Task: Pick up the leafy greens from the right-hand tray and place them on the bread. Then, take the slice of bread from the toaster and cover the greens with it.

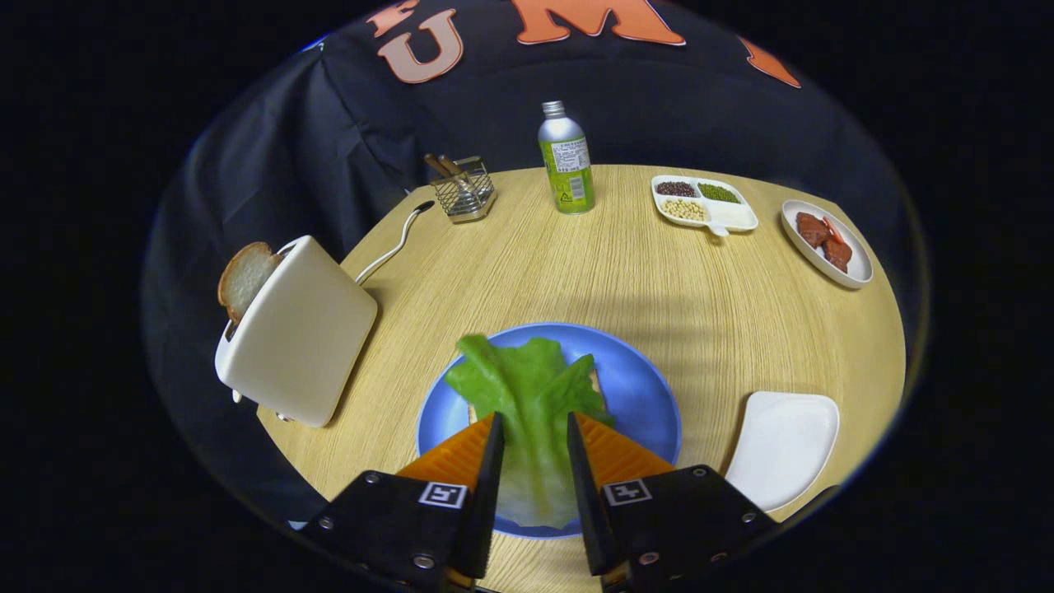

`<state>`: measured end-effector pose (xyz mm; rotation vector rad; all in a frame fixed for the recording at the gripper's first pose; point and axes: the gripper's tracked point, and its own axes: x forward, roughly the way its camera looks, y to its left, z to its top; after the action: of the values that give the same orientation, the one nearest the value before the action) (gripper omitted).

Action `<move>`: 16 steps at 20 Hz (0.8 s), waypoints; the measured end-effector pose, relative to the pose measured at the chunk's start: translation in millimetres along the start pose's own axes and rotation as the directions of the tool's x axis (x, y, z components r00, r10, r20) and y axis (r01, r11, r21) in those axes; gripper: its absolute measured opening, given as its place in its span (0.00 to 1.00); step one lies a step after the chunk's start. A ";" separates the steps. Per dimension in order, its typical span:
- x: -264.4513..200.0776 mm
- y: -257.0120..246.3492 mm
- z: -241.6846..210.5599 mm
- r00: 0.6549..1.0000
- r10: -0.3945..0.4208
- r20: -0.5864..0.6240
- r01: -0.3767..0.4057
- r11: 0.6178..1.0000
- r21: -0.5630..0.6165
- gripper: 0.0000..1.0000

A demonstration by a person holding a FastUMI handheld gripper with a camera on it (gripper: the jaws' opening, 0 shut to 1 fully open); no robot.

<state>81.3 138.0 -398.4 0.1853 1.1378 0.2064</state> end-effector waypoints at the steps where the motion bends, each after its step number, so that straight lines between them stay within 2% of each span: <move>1: -1.9 2.4 2.4 1.000 -0.003 0.002 0.003 1.000 -0.005 0.50; 4: -19.0 25.0 17.1 0.998 0.050 0.023 -0.050 0.999 -0.011 0.62; 7: -41.5 47.9 41.7 0.995 0.069 0.075 -0.065 0.997 -0.045 0.69; 10: -58.3 81.7 57.7 0.991 0.099 0.091 -0.092 0.992 -0.081 0.81; 13: -75.3 121.1 70.6 0.983 0.166 0.075 -0.161 0.984 -0.074 0.87; 16: -86.6 147.7 92.1 0.981 0.175 0.089 -0.167 0.982 -0.093 0.87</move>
<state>120.2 254.6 -247.8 0.2152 1.0151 0.3941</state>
